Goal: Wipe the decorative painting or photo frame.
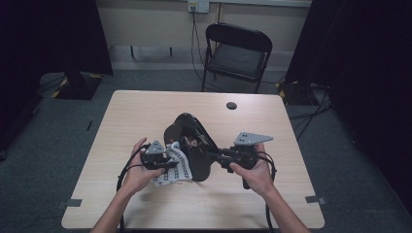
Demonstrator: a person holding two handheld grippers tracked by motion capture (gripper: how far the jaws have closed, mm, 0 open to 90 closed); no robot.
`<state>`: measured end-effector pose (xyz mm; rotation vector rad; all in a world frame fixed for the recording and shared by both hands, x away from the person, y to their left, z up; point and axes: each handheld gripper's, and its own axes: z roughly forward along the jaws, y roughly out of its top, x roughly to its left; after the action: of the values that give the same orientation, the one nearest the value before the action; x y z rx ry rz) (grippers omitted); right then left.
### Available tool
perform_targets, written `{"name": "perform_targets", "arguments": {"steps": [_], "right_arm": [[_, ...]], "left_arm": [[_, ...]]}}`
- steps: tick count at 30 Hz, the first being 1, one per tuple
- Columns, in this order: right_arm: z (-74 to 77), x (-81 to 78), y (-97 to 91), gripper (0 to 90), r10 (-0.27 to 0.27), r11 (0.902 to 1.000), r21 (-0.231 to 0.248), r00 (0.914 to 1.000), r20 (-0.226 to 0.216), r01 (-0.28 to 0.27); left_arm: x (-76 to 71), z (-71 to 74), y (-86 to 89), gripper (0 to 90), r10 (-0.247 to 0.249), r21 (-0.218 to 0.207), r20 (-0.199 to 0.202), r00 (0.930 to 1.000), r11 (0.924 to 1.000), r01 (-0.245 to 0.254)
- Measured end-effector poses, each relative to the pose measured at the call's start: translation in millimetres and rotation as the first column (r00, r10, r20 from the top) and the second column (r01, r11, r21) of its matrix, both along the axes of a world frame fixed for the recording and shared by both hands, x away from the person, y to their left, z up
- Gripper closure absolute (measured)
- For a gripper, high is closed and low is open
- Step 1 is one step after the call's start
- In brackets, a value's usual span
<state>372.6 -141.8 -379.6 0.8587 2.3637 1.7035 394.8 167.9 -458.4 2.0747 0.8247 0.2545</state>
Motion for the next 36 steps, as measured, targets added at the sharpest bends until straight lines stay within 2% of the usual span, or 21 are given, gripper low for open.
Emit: {"name": "perform_targets", "arguments": {"steps": [2,3,5,7,8,13,18,21,24,27,29,31,33,35,36], "right_arm": [[-0.1,0.1,-0.6,75.8,0.000,1.0000,-0.001,1.0000,-0.001,0.000],[-0.2,0.2,-0.7,76.0,0.000,1.0000,0.001,1.0000,-0.003,0.000],[-0.3,0.6,-0.4,76.3,0.001,1.0000,0.001,1.0000,-0.001,-0.001],[-0.4,0.8,-0.1,76.3,0.001,1.0000,0.002,1.0000,0.001,-0.001],[-0.3,0.7,0.0,76.3,0.001,1.0000,0.001,1.0000,0.001,-0.001],[0.0,0.3,-0.1,75.8,-0.001,1.0000,0.001,1.0000,-0.005,0.001],[0.1,0.6,0.0,75.7,0.000,1.0000,0.001,1.0000,-0.004,0.000],[0.1,0.3,0.1,75.7,-0.002,1.0000,0.002,1.0000,-0.006,0.002],[0.0,0.4,-0.1,75.7,-0.003,1.0000,0.002,1.0000,-0.006,0.003],[-0.1,0.8,-0.4,75.8,-0.002,1.0000,0.004,1.0000,-0.007,0.002],[-0.2,1.1,-0.3,75.9,-0.001,1.0000,0.004,1.0000,-0.006,0.001],[-0.4,1.3,0.0,76.0,-0.001,1.0000,0.006,1.0000,-0.005,0.001],[-0.4,1.2,0.0,76.1,-0.002,1.0000,0.005,1.0000,-0.004,0.002],[-0.4,0.9,-0.2,75.8,-0.004,1.0000,0.005,1.0000,-0.005,0.004],[-0.4,0.9,-0.2,75.8,-0.004,1.0000,0.005,1.0000,-0.005,0.004]], "left_arm": [[-1.0,9.2,1.5,77.6,0.006,-0.068,0.015,0.9999,0.9976,-0.005],[-1.9,14.3,1.9,77.6,0.010,-0.085,0.041,0.9991,0.9964,-0.007],[-3.6,22.3,2.3,77.5,0.020,-0.114,0.067,0.9976,0.9934,-0.012],[-4.0,22.6,1.4,77.5,0.016,-0.095,0.079,0.9967,0.9954,-0.008],[-3.9,19.9,0.7,77.6,0.013,-0.071,0.084,0.9964,0.9975,-0.007],[-1.9,1.0,-1.2,77.6,-0.004,0.003,0.027,0.9996,1.0000,0.004],[-1.3,-11.8,-3.9,77.3,-0.029,0.049,-0.022,0.9993,0.9983,0.030],[-2.2,-15.3,-7.5,77.2,-0.050,0.068,-0.032,0.9982,0.9963,0.052],[-1.1,-12.3,-6.7,77.5,-0.045,0.044,-0.037,0.9983,0.9979,0.047],[-2.3,-3.5,-4.5,77.7,-0.043,-0.022,-0.016,0.9990,0.9989,0.042],[-3.4,4.6,-5.4,77.6,-0.049,-0.027,0.012,0.9987,0.9984,0.050],[-5.3,9.4,-8.2,77.6,-0.062,-0.034,0.021,0.9979,0.9975,0.063],[-6.6,7.3,-12.2,77.6,-0.066,-0.013,0.029,0.9974,0.9977,0.066],[-4.9,-0.8,-11.9,77.5,-0.068,-0.002,-0.002,0.9977,0.9977,0.068],[-4.9,-0.8,-11.9,77.5,-0.068,-0.002,-0.002,0.9977,0.9977,0.068]]}}
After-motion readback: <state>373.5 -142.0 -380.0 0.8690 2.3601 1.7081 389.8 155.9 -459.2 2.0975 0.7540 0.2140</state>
